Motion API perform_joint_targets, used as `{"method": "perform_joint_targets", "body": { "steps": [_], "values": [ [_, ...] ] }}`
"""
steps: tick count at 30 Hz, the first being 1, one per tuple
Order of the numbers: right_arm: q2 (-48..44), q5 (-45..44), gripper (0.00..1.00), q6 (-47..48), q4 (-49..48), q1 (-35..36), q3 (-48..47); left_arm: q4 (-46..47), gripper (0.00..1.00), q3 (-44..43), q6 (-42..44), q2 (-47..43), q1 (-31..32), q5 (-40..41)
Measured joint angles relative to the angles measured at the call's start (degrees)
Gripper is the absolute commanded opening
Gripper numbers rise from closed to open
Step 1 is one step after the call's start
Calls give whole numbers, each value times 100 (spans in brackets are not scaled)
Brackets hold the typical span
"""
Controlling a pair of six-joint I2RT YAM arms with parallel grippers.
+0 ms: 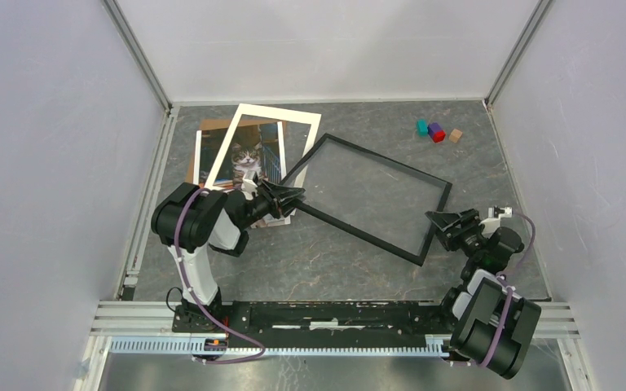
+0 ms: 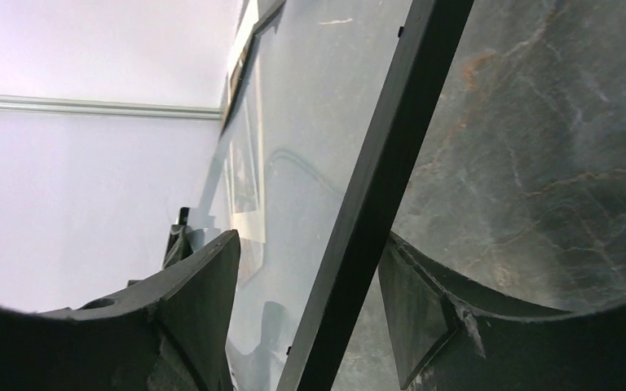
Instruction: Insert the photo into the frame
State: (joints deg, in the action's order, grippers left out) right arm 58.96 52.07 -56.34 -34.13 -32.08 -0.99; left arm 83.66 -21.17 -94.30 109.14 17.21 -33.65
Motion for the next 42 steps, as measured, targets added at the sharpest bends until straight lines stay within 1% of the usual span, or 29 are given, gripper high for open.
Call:
{"method": "perform_joint_targets", "body": {
  "steps": [1,3,4,5,6,9,10,13,15,17,21,23,27,28,29,30,34,36,38,40,42],
  "values": [
    [0,35,66,-98,-101,-13,15,0,41,-20,0,0,-9,-2],
    [-4,81,55,-251,-280,-35,17,-4,42,-57,0,0,-15,-9],
    [-11,87,48,-275,-330,-35,20,-7,42,-74,0,0,-17,-11],
    [-22,90,44,-302,-341,-37,20,-11,42,-85,0,0,-17,-13],
    [-35,87,42,-323,-348,-46,20,-24,42,-101,0,-2,-17,-24],
    [-70,83,26,-387,-350,-59,22,-68,45,-127,0,-2,-17,-72],
    [-74,81,22,-420,-345,-61,22,-85,47,-131,0,-7,-17,-87],
    [-74,33,14,-544,-129,-76,26,-186,55,-131,-2,-15,-17,-94],
    [-76,52,9,-562,-83,-79,28,-227,65,-127,-2,-52,-22,-81],
    [-81,37,4,-549,-57,-76,26,-229,71,-114,-11,-153,-9,-42],
    [-74,-101,1,-669,149,-96,28,-267,83,-26,-20,-352,212,225],
    [-74,-188,0,-776,175,-105,28,-273,84,0,-20,-402,398,422],
    [-114,-328,0,-994,173,-109,28,-264,85,37,-20,-442,1062,894],
    [-142,-337,0,-1021,177,-109,28,-247,86,52,-20,-442,1207,973],
    [-168,-348,0,-1032,186,-109,28,-234,90,76,-20,-442,1322,1036],
    [-195,-352,0,-1034,184,-109,28,-216,91,116,-20,-442,1392,1106],
    [-232,-306,0,-920,264,-92,28,-247,93,400,-17,-518,1427,1228],
    [-258,-273,0,-778,367,-66,28,-511,94,531,-9,-715,1397,1237],
    [-273,-236,0,-599,533,-63,28,-874,98,581,50,-986,1349,1222],
    [-308,-229,0,-396,826,-66,28,-1403,100,614,203,-1390,1266,1217],
    [-398,-236,1,-195,1167,-61,28,-2092,100,647,448,-1886,1139,1222]
  ]
}}
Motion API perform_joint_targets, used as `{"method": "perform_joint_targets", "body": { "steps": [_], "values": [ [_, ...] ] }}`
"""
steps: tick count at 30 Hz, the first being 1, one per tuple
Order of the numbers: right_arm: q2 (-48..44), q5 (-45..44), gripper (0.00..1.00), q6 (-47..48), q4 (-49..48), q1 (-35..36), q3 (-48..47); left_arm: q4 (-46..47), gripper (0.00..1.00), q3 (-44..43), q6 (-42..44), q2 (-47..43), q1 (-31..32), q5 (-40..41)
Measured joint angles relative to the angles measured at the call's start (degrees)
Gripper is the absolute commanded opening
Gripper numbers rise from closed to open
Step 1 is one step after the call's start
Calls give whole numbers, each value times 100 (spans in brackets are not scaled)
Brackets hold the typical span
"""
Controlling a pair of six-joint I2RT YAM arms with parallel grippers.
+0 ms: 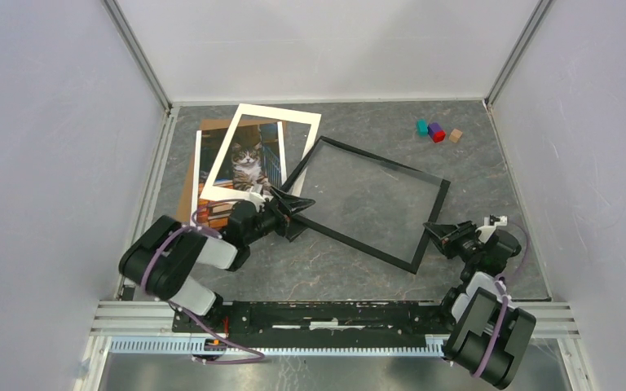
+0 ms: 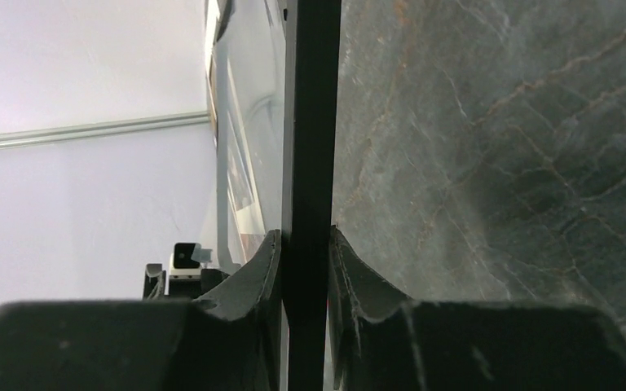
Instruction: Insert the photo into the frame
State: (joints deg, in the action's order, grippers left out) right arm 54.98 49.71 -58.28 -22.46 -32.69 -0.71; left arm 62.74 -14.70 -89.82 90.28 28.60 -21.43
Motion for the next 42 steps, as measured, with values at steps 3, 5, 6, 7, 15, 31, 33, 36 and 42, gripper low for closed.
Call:
{"method": "perform_joint_targets", "body": {
  "steps": [3,5,6,7,15,31,33,36,42],
  "values": [
    [20,13,1,168,195,2,0,-1073,100,15,426,-743,-199,37],
    [87,33,1,247,243,0,0,-1762,100,0,726,-1165,-310,46],
    [114,42,1,295,256,0,0,-2120,100,-20,894,-1355,-372,44],
    [114,44,1,354,291,2,-13,-2433,100,-50,1032,-1495,-435,42],
    [-55,-55,0,1237,973,48,-597,-4774,100,-210,1998,-2334,-872,269],
    [-704,-737,0,1961,2815,1213,-3010,-8288,94,-2538,4942,-3716,-872,903],
    [-710,-682,0,2009,2811,1287,-3228,-8317,94,-2846,5165,-3663,-872,612],
    [-664,-678,0,2050,2940,1434,-3425,-8118,94,-3178,5307,-3519,-841,17],
    [-271,-599,0,2258,3342,1679,-4282,-8240,96,-3569,5436,-3182,-734,-114]
  ]
}}
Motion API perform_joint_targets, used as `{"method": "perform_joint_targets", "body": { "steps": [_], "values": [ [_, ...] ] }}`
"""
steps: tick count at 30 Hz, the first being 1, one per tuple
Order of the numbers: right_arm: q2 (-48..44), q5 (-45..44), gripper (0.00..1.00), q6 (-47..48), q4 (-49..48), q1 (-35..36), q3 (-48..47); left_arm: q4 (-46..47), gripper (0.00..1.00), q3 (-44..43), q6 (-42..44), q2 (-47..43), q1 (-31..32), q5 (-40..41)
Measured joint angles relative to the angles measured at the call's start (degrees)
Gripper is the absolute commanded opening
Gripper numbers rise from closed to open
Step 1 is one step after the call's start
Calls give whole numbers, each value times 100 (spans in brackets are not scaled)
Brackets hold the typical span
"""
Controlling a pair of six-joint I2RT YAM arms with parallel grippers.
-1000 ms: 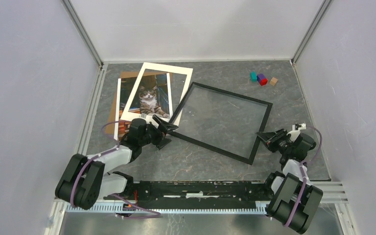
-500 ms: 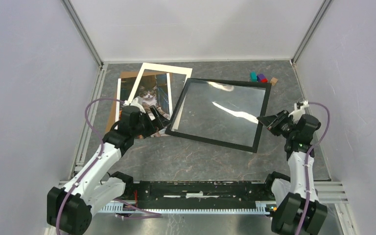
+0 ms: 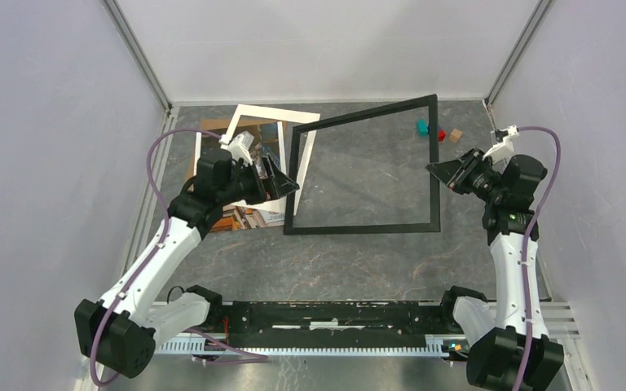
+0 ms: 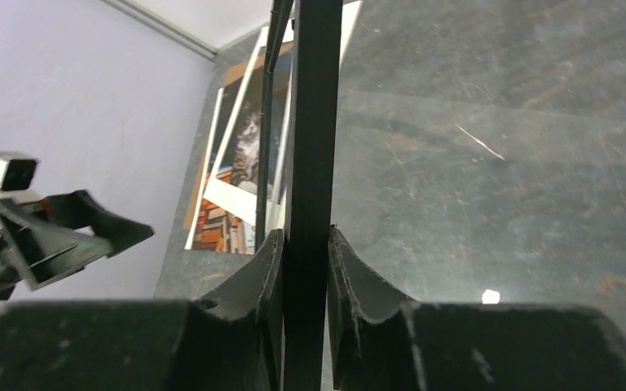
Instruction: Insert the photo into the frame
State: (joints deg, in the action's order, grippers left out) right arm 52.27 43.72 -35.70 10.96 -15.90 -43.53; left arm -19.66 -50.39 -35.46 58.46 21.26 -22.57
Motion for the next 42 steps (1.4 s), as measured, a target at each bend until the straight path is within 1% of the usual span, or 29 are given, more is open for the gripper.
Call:
{"method": "perform_joint_targets", "body": {
  "steps": [2,3,5,6,8,11,13,16,17,20,24,28,35,39,42],
  "values": [
    [-11,133,0,-125,-238,72,-50,-109,87,-114,4,140,-7,-22],
    [0,208,0,-192,-361,96,-50,-103,86,-168,4,223,-7,-96],
    [107,387,0,-385,-662,142,-35,7,91,-282,79,426,149,-262],
    [164,417,0,-450,-756,164,-20,4,92,-372,192,518,382,-249],
    [302,476,0,-525,-839,192,17,-7,96,-590,446,651,1082,-210],
    [540,525,0,-634,-922,192,125,101,98,-997,750,901,2063,-286],
    [643,525,0,-737,-999,199,243,245,98,-1198,933,1099,2573,-275],
    [822,533,0,-844,-1060,243,365,308,98,-1453,1464,1506,3383,168],
    [894,531,0,-852,-1064,275,378,275,97,-1556,1670,1679,3617,452],
    [1104,533,0,-844,-1073,350,389,13,97,-1932,1991,2245,4035,944],
    [1342,525,0,-1025,-1447,380,581,-352,97,-2232,2020,2688,4035,1513],
    [1508,398,0,-1451,-2085,380,973,-487,98,-2166,2011,2583,3987,1779],
    [2188,273,0,-1982,-3136,341,1025,-551,97,-1803,1733,2039,3908,1976],
    [2590,319,0,-2094,-3491,321,992,-555,97,-1613,1486,1939,3729,1954],
    [2900,540,0,-2315,-3884,247,973,-560,97,-1478,1325,1939,3639,1937]
  ]
}}
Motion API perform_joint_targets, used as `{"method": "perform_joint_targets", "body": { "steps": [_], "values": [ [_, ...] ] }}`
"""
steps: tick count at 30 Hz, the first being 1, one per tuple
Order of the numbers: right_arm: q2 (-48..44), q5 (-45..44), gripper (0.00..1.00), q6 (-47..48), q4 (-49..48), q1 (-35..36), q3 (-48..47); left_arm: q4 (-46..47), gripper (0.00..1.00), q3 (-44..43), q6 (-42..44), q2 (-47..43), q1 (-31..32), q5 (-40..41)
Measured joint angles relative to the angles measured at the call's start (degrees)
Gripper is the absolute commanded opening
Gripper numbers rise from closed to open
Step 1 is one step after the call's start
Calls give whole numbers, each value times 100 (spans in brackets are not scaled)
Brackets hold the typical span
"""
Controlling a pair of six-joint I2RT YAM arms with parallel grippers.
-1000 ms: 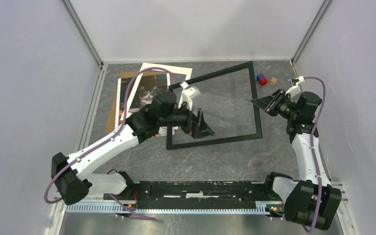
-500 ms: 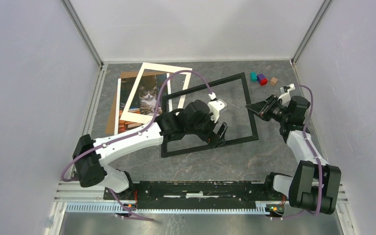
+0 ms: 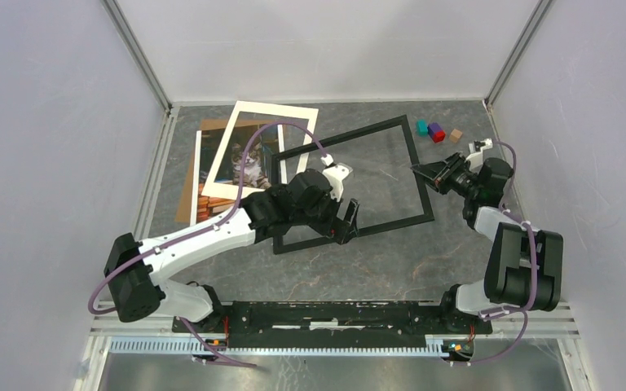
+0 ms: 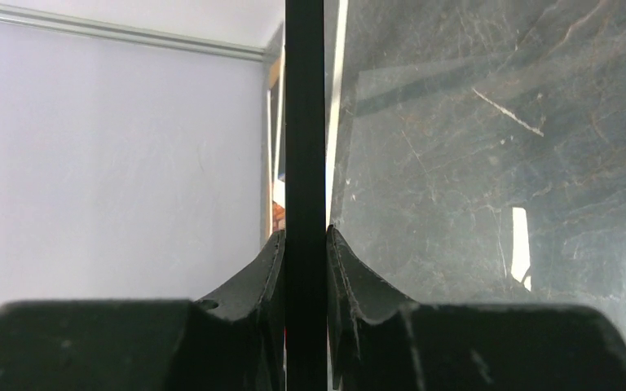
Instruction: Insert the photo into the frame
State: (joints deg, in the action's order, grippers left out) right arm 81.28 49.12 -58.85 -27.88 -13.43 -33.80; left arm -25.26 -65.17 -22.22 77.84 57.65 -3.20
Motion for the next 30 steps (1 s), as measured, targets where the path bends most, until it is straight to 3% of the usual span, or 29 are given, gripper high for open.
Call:
{"method": "perform_joint_targets", "body": {
  "steps": [6,12,15,18,21,28,30],
  "values": [
    [284,345,0,-162,-671,-286,120,26,96,275,-197,-2,-116,-94],
    [966,247,9,1668,1491,186,-1222,70,95,426,-457,28,-437,-356],
    [1086,87,17,2245,2116,522,-1453,157,95,428,-564,120,-481,-457],
    [1108,-76,28,2708,2699,798,-1456,184,95,442,-621,190,-476,-505],
    [1117,-361,46,3215,3206,1019,-1429,186,95,450,-627,225,-476,-566],
    [1032,-1655,76,4474,4350,1150,-1436,588,95,354,-756,686,-476,-1008],
    [859,-2122,80,4725,4627,1152,-1447,678,95,199,-881,1056,-474,-1106]
  ]
}}
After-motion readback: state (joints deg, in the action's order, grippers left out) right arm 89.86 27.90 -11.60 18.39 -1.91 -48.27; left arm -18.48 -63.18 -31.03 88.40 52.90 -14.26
